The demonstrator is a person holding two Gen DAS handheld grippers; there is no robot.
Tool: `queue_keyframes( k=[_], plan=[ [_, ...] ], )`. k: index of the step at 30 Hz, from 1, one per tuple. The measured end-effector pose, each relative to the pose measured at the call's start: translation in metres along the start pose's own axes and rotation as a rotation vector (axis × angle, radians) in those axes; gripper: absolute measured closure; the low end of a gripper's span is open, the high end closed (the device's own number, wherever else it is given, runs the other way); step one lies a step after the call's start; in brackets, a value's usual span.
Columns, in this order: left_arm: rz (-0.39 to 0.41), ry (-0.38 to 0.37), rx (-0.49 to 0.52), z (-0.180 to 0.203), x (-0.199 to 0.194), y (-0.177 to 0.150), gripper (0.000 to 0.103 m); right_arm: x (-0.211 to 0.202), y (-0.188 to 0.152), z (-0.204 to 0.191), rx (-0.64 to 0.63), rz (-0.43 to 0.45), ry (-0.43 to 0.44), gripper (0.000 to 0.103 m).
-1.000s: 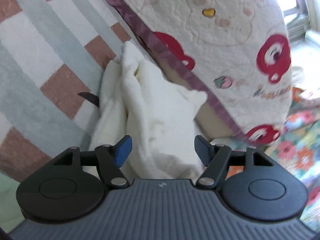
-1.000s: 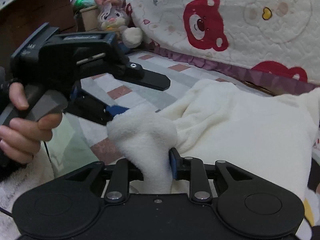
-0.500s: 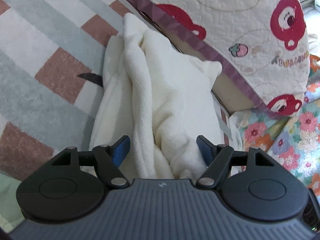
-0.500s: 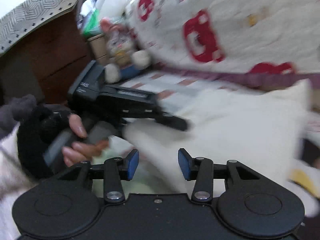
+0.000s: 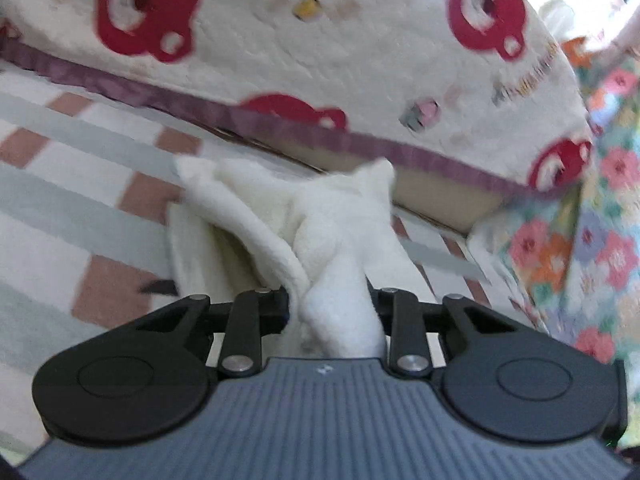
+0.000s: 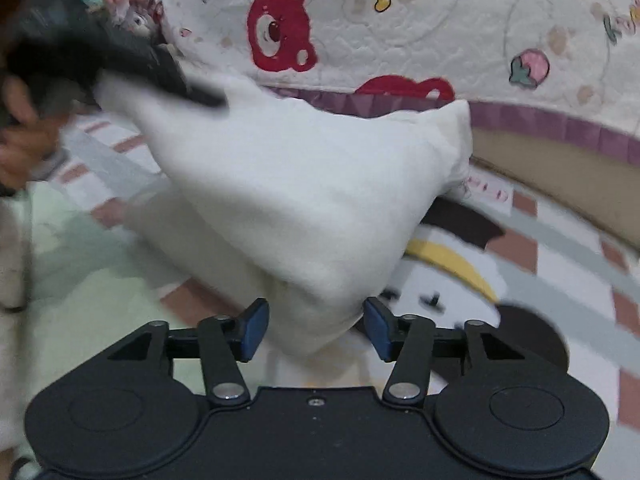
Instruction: Fold clothes
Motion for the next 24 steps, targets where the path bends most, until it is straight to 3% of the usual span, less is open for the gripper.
queue_keyframes(
  k=[4,6,9,12,18,20,21,24],
  plan=[
    [-0.126,0.161,0.009,-0.016,0.022,-0.024,0.076,0.015,0.004,-0.003,0.006,-0.018,-0.015,0.039],
    [-0.143,0.164,-0.017,-0.019,0.024,-0.024,0.076,0.018,0.001,-0.008,-0.068,-0.031,-0.032,0.06],
    [-0.146,0.148,-0.052,-0.019,0.022,-0.025,0.074,0.005,-0.006,-0.007,-0.122,-0.065,-0.068,0.08],
    [-0.143,0.159,-0.037,-0.015,0.018,-0.026,0.073,0.007,-0.021,0.009,0.018,-0.106,-0.002,0.084],
    [-0.131,0.246,0.109,0.01,0.01,-0.033,0.071,0.003,-0.025,0.003,-0.022,-0.144,0.007,0.086],
    [-0.134,0.274,0.085,0.006,0.005,-0.031,0.068,0.003,-0.032,0.009,0.008,-0.186,0.03,0.09],
    [-0.13,0.287,0.06,0.002,0.001,-0.028,0.064,0.002,-0.037,0.013,0.013,-0.216,0.02,0.1],
    [-0.118,0.281,-0.045,-0.011,-0.013,-0.02,0.063,-0.008,-0.053,0.036,0.092,-0.237,-0.004,0.098]
  ],
)
Point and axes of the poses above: each gripper's, at about its wrist camera, not at the fingertips, and x roughly the way its jaws point, z to its right, y to its top, the point moved 5 cm from there along x, roughly the way its jaws point, and after that the axes turned 7 degrees about -x, right-handed, at the moved point
